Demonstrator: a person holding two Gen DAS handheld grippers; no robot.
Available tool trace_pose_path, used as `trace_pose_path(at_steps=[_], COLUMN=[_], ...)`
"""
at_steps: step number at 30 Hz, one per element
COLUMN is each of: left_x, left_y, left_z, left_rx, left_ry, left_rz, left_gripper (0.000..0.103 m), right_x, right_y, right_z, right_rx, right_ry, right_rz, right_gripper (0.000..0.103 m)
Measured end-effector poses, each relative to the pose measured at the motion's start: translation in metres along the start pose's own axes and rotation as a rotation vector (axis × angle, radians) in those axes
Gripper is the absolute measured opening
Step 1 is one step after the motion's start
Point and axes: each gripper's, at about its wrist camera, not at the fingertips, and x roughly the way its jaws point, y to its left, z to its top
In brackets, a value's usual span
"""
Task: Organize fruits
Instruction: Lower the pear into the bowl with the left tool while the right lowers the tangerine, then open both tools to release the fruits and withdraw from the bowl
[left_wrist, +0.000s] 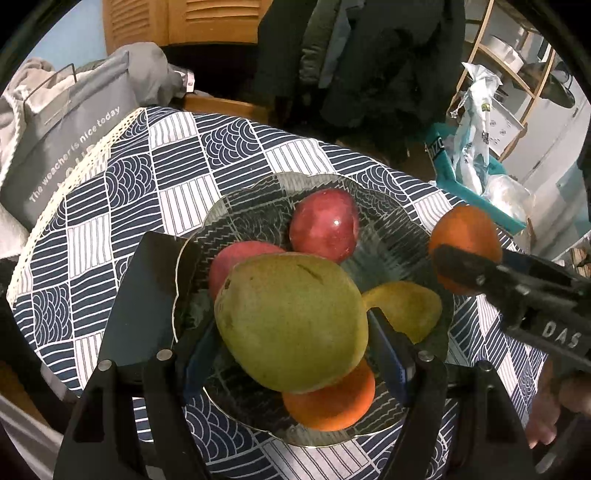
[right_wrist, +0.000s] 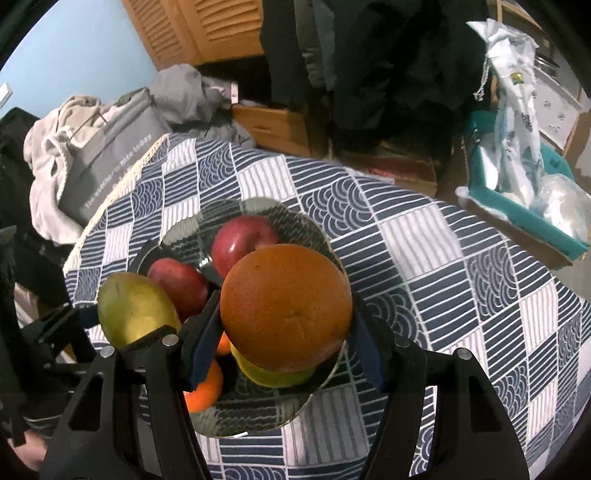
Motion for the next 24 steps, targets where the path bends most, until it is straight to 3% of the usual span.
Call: trace_pose_path(at_steps=[9,13,15,24], left_x=[0.006,0.003,0.000,-0.014], left_y=[0.007,0.000,-0.003,-0.012], left_z=[0.002,0.002,0.002,0.006], left_rx=[-0.026,0.016,0.043,0.074], left_ry=[0.027,0.016,0.006,-0.031], left_rz=[-0.016,0.002,0.015,0.020], left_gripper=[0.079,0.082,0.087,0.087], right_x=[0.021,0.025,0.025,-0.003], right_y=[0.004,0.006,0.006,0.005], right_z=[-0.003,-0.003,-0.002,0.011], right_rx=[0.005,0.000,0.007,0.006], right_ry=[0.063,0.080,0.072,-0.003], right_rz=[0.041,0.029,0.034,0.028], right_gripper=[0.067,0.067,0.068,0.068])
